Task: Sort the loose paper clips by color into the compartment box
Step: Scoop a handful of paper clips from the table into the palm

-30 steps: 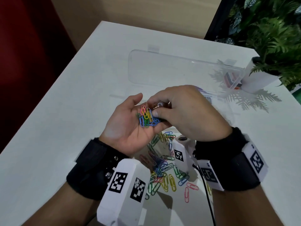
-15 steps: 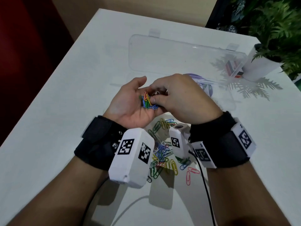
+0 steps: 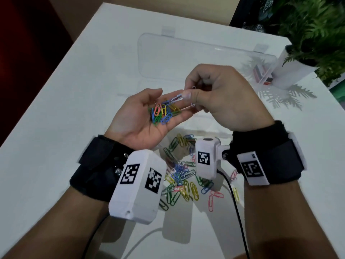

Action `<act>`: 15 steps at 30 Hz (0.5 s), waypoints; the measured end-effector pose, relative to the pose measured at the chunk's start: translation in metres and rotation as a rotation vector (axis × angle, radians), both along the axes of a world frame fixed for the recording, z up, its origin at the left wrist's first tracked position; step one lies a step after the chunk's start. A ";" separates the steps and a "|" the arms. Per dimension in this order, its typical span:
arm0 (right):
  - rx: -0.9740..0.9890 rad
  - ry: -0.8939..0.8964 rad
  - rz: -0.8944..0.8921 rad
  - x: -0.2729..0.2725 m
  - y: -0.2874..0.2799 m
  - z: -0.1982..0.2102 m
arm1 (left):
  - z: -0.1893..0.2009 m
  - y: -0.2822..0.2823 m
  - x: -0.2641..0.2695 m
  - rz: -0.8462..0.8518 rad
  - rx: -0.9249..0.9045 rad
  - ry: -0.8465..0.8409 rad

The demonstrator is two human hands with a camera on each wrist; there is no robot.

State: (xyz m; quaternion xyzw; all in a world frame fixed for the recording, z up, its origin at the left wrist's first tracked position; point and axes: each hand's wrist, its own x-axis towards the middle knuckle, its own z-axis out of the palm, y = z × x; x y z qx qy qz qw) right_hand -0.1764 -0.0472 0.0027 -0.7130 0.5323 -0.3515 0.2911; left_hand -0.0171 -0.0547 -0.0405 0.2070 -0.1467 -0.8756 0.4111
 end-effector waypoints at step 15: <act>-0.057 0.307 -0.302 -0.020 -0.008 -0.017 | -0.002 -0.001 0.005 0.071 0.016 0.060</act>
